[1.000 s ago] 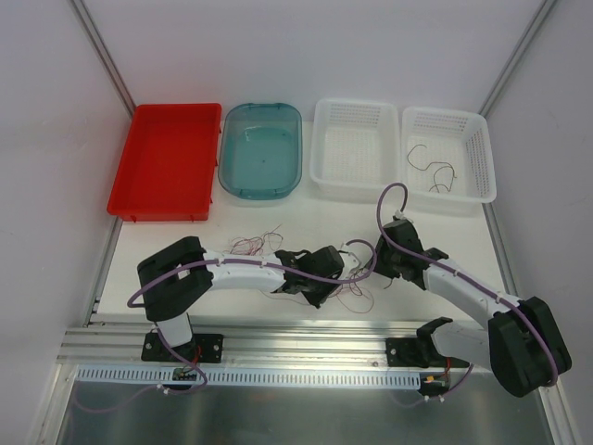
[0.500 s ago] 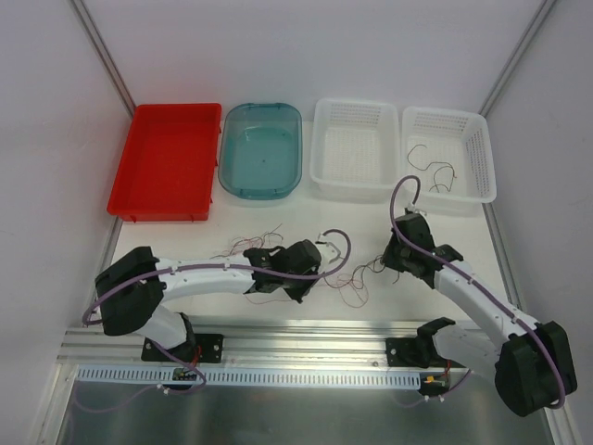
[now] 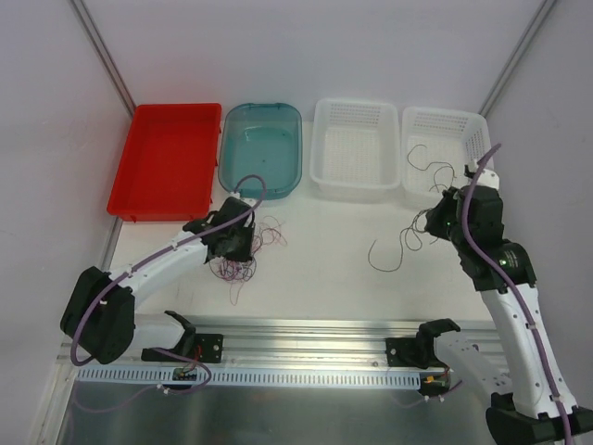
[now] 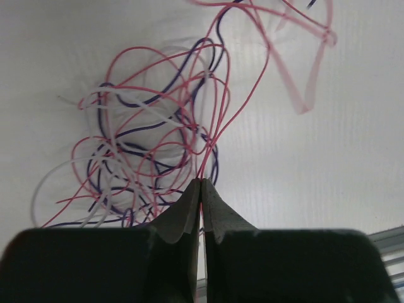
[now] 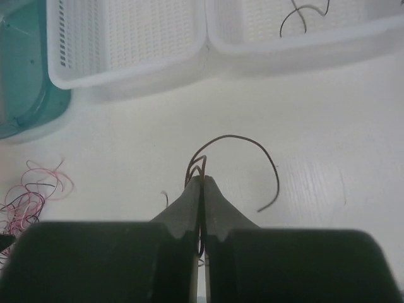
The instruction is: Untangle the cables
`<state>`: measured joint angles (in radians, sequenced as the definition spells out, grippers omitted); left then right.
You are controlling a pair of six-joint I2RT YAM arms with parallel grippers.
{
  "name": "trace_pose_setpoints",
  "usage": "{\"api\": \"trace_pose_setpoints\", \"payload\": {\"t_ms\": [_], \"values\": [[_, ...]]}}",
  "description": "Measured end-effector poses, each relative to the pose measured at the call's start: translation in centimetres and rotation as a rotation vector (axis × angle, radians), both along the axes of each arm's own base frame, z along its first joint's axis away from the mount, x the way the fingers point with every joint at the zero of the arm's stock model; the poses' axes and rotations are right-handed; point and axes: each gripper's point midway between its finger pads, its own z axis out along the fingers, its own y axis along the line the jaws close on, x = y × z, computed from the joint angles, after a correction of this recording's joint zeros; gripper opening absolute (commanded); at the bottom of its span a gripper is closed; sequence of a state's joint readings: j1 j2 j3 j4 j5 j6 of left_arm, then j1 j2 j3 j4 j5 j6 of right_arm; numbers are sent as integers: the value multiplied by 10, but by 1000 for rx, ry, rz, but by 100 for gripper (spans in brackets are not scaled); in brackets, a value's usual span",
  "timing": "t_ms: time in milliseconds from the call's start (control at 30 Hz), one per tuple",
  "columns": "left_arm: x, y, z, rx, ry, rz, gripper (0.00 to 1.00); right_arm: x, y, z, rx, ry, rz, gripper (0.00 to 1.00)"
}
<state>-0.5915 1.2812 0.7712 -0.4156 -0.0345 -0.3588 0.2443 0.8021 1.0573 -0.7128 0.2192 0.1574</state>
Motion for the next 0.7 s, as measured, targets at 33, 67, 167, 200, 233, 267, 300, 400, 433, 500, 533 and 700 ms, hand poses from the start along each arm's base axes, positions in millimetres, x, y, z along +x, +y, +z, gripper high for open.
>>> {"api": "trace_pose_setpoints", "payload": {"t_ms": [33, 67, 167, 200, 233, 267, 300, 400, 433, 500, 533, 700], "values": [[3, 10, 0, 0, 12, 46, 0, -2, -4, 13, -9, -23, -3, 1], [5, 17, 0, -3, 24, 81, 0, -3, -7, 26, -14, -48, -2, 1], [9, 26, 5, -15, 47, 130, 0, -9, -6, 53, -19, -96, 41, 1], [10, 25, 8, -21, 47, 132, 0, -10, -3, 59, -15, -108, 60, 1], [12, 24, 12, -27, 44, 131, 0, -11, 1, 65, -10, -118, 88, 1], [14, 22, 15, -34, 38, 129, 0, -12, 6, 69, -1, -123, 120, 1], [17, 19, 19, -44, 36, 125, 0, -13, 11, 71, 8, -124, 152, 1], [21, 13, 23, -61, 39, 115, 0, -15, 29, 67, 34, -100, 259, 5], [21, 11, 23, -69, 47, 109, 4, -15, 37, 63, 48, -84, 304, 5], [18, 9, 21, -74, 63, 102, 8, -14, 54, 47, 89, -39, 395, 5], [16, 8, 21, -81, 72, 95, 12, -13, 61, 35, 106, -9, 426, 5], [14, 2, 33, -118, 58, 62, 29, -10, 79, -53, 171, 224, 494, 5]]}}
